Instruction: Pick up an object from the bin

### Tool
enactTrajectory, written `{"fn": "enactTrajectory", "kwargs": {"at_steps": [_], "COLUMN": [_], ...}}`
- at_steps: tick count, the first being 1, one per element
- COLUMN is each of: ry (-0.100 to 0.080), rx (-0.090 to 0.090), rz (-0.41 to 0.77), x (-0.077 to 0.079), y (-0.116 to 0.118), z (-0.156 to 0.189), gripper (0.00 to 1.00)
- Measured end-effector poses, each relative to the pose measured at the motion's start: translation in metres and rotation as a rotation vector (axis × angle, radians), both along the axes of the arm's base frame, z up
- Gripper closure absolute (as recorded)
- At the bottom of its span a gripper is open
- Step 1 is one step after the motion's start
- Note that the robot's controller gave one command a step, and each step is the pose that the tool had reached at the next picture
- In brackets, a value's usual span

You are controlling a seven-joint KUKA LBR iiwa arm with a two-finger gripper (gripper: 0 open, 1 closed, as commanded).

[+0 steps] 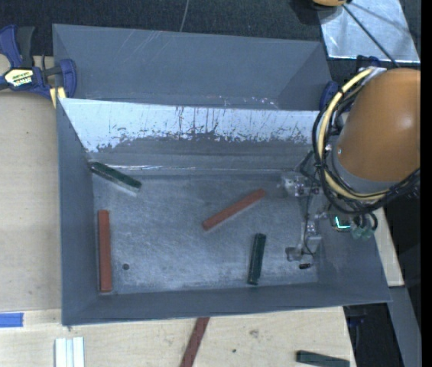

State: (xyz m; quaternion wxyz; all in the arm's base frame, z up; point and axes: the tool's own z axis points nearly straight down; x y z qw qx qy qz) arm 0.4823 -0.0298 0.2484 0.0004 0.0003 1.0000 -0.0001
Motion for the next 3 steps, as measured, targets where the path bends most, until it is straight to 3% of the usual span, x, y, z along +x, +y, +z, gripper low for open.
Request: {"fn": "enactTrajectory", "kwargs": {"at_steps": [1,2,3], "ry": [0.007,-0.017,-0.005], "rx": [0.000,-0.003,-0.002], "rz": [0.120,0.251,0.451], "x": [0.000,0.009,0.028], "y": [0.006,0.006,0.029], "z": [0.031,0.023,-0.032], "gripper": [0.00,0.00,0.00]}}
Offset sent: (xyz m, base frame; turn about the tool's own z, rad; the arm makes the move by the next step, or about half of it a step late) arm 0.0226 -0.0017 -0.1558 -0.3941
